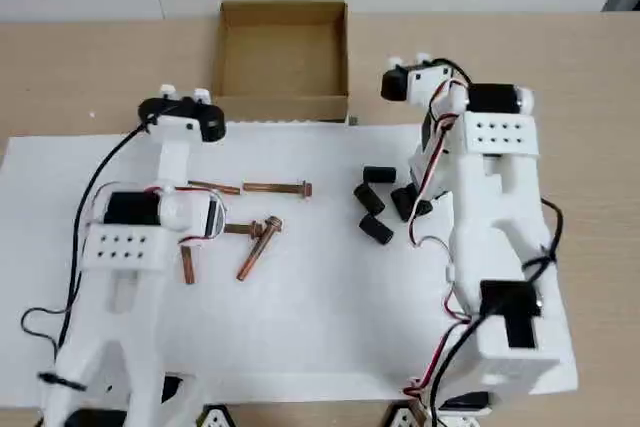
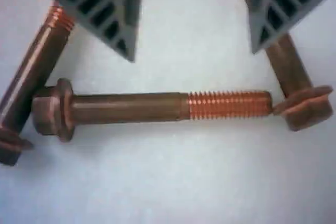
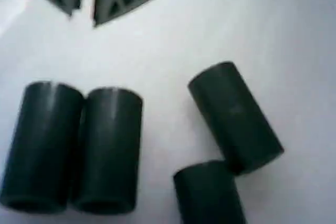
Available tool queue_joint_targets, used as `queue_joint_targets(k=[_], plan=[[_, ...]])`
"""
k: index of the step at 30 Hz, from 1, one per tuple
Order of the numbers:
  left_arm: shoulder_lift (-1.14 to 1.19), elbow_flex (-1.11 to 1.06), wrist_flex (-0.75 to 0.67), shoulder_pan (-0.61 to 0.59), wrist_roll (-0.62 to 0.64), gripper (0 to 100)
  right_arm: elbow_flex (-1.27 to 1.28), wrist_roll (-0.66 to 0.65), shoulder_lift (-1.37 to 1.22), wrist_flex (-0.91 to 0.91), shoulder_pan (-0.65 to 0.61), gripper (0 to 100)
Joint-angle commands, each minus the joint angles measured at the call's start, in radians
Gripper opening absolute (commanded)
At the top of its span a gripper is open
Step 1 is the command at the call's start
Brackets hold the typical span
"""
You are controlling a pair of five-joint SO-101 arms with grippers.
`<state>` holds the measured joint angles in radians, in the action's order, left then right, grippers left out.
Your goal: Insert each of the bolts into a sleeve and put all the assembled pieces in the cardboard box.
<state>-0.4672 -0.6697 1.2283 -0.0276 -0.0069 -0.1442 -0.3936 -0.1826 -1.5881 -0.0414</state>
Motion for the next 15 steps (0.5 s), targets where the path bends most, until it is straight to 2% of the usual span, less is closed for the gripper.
queue_joint_targets(k=[1, 3, 15], plan=[[0.011, 0.047, -0.002, -0.006, -0.005, 11, -0.058, -0.011, -0.030, -0.007, -0.018, 12.8], [0.011, 0.047, 0.003, -0.006, -0.005, 11, -0.074, -0.014, -0.056, -0.001, -0.030, 15.2], [0.012, 0.044, 0.003, -0.006, -0.006, 11, -0.175, -0.057, -0.260, 0.088, -0.044, 13.6]])
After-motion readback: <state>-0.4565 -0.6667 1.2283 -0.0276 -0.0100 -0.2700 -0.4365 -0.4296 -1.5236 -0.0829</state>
